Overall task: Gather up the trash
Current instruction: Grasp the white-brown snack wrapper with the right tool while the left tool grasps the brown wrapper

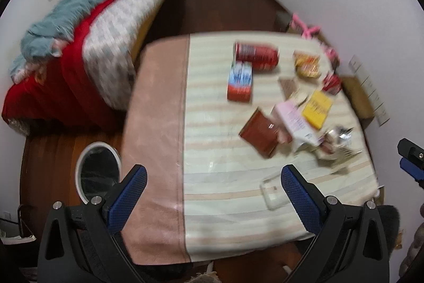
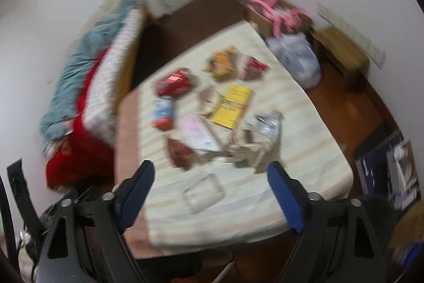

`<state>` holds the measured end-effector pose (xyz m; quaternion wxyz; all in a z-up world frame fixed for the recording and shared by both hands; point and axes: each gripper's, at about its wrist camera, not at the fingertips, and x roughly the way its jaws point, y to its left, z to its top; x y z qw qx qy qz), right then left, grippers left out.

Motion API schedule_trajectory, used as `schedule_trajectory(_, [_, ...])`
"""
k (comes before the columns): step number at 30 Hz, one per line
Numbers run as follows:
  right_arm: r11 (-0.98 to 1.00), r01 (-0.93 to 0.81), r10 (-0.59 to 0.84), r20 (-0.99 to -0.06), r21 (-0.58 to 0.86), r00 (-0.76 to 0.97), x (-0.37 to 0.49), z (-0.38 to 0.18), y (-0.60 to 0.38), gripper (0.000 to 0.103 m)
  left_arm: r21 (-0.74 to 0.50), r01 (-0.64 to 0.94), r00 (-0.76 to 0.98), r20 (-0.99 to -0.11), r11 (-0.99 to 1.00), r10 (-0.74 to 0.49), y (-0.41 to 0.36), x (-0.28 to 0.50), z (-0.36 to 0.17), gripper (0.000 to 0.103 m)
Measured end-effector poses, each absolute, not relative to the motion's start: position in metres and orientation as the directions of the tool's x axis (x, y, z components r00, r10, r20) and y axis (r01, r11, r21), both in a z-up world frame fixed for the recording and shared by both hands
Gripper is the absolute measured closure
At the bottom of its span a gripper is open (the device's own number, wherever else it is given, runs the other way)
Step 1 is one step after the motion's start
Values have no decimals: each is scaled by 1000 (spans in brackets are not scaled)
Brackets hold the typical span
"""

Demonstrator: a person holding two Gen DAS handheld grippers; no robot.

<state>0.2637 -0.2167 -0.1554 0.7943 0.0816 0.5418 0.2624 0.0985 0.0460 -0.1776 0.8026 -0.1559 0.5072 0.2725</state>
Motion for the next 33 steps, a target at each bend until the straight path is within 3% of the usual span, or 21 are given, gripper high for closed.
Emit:
schedule_trajectory(7, [878,-225,470,-851,423,234,302,-242,-200,18,-26,-549,287,-944,835,159,60,139,-239,0])
schedule_trajectory(17, [888,-201,452,-868,415,205,334,-289,-179,20,-90,-387,289,-957,918,28,57,217,-283,3])
schedule_trajectory(19, [888,-212,446,-876,407,186,336,-295,-174,28,-77,-366,272,-962,928,28,56,227,-292,14])
schedule_trajectory(21, [890,-224,439,-880,397,183,338,-298,-170,31,-56,-360,253,-967,931,39,56,230,-299,47])
schedule_trajectory(23, [888,-238,439,-878,393,189,337,-298,-169,42,-26,-365,257,-963,931,74,55,228,-298,53])
schedule_trajectory(24, [887,-246,440,-877,391,192,337,-296,-169,48,-37,-371,265,-962,928,68,55,225,-296,62])
schedule_trajectory(27, [886,-266,437,-877,380,201,334,-291,-173,59,-30,-388,272,-959,921,83,53,215,-292,66])
schedule_trajectory(33, [875,-292,457,-859,387,229,320,-274,-186,62,-11,-427,306,-943,904,133,46,182,-277,70])
